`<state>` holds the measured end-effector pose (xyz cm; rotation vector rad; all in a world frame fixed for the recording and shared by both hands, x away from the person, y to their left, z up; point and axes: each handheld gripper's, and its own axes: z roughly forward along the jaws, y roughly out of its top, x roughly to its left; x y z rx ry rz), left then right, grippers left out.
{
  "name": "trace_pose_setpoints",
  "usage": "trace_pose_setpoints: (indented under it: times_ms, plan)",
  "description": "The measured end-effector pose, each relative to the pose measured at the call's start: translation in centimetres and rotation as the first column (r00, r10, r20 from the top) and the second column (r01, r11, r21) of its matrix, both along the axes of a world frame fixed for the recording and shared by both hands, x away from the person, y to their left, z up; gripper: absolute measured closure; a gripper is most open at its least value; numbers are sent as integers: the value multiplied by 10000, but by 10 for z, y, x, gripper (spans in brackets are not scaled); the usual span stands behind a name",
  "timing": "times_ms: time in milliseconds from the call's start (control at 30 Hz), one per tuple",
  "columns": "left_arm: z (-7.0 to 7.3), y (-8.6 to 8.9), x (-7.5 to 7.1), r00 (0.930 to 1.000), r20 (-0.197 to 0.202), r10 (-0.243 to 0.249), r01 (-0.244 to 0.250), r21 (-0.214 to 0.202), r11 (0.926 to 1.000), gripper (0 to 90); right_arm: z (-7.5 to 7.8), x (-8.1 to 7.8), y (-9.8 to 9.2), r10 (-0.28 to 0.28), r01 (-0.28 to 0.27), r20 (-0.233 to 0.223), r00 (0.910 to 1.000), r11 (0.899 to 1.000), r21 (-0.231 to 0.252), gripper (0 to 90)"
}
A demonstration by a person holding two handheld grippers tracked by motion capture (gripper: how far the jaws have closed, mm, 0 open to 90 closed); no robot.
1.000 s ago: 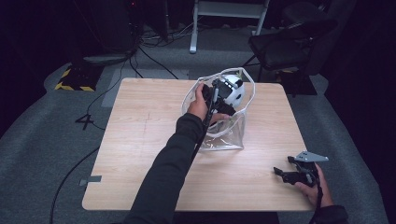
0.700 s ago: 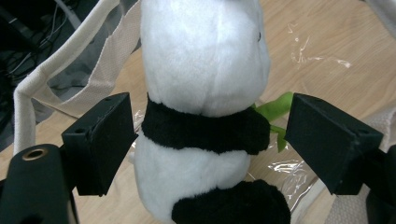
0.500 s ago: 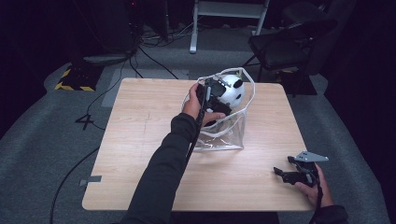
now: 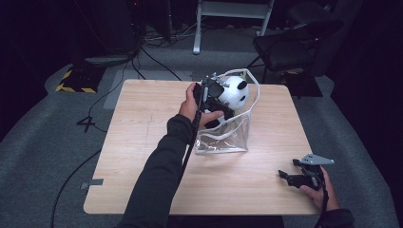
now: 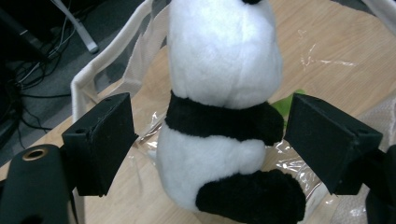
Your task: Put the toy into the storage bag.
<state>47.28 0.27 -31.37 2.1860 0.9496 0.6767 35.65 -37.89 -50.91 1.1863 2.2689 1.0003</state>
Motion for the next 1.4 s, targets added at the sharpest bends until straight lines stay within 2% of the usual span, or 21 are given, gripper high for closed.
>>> trace_pose_setpoints:
  times_ms: [467,533,967,1400]
  plan:
    - [0,24,-6,9992,324,213,-214,17,9998,162,0,0,0,-1,1,-1,10000,10000,-2,154]
    - [0,30,-8,9983,470,342,-338,-91,9994,166,0,0,0,-2,2,0,10000,10000,-4,154]
    - [3,52,-16,9954,763,587,-565,-313,9979,166,0,0,0,-3,3,-2,10000,10000,-14,153]
    - [8,74,-21,9919,863,929,-905,-317,9954,166,0,0,0,-7,7,-2,10000,10000,-23,154]
